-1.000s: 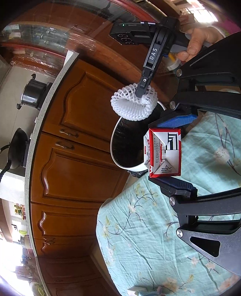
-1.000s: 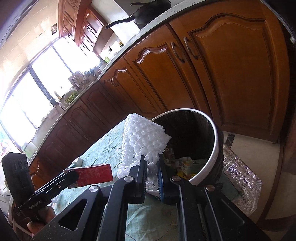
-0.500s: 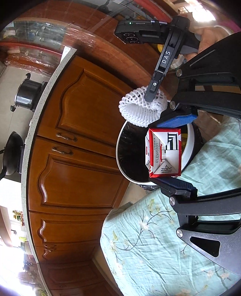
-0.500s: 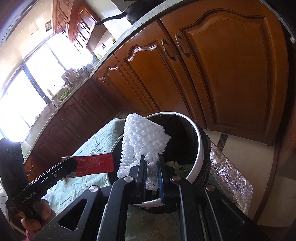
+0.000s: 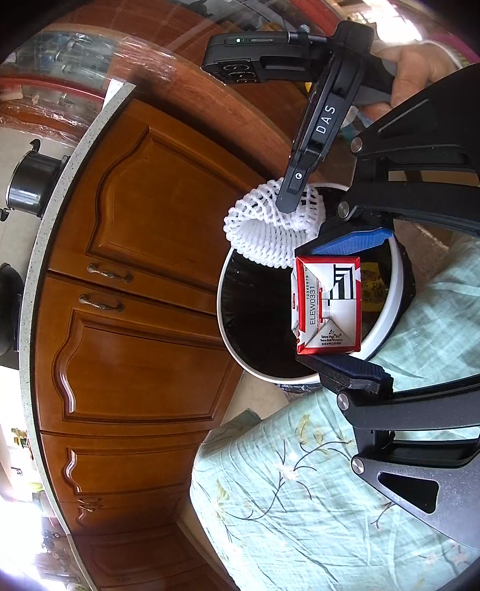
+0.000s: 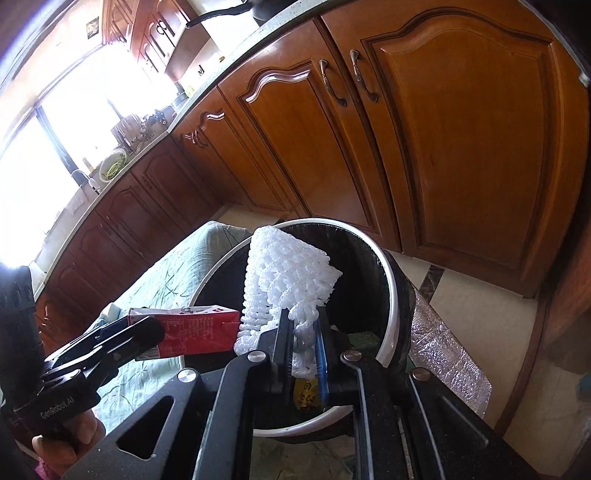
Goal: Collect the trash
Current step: 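Carry the carton and foam net over the bin and release both, then move both open tools to the sponge and crumpled paper, then grasp the crumpled blue-white paper with the right tool while the left tool grasps the white sponge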
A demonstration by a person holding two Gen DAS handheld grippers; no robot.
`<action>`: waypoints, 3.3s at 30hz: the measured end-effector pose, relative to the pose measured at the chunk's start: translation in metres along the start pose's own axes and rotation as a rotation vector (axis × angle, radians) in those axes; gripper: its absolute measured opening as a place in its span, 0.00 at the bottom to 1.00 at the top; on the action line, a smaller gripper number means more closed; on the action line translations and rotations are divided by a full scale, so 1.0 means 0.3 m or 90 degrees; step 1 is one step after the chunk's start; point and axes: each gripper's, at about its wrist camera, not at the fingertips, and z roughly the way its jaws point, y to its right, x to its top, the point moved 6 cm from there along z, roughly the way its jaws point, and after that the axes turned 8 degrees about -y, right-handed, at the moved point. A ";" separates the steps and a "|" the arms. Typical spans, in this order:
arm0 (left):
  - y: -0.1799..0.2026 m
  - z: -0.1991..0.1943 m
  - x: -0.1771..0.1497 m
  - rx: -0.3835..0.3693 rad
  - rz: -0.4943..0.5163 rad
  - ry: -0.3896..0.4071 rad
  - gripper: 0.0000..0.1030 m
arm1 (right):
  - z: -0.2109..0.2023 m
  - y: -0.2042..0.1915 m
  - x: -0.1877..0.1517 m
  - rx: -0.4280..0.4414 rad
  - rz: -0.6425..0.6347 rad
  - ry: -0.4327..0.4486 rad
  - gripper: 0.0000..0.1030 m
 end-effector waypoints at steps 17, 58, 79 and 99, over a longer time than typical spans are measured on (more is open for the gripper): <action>-0.119 -0.084 -0.091 -0.025 -0.080 0.007 0.66 | -0.059 -0.030 -0.045 0.046 0.036 0.035 0.67; -1.055 -0.638 -0.526 0.188 -0.333 0.078 0.66 | 0.325 -0.991 -0.292 0.204 -0.217 -0.148 0.78; -1.322 -0.628 -0.383 0.238 -0.373 0.059 0.73 | 0.665 -1.290 -0.233 0.260 -0.240 -0.203 0.13; -1.329 -0.248 -0.195 0.306 -0.331 -0.045 0.86 | 0.335 -0.895 -0.241 0.247 -0.170 -0.153 0.13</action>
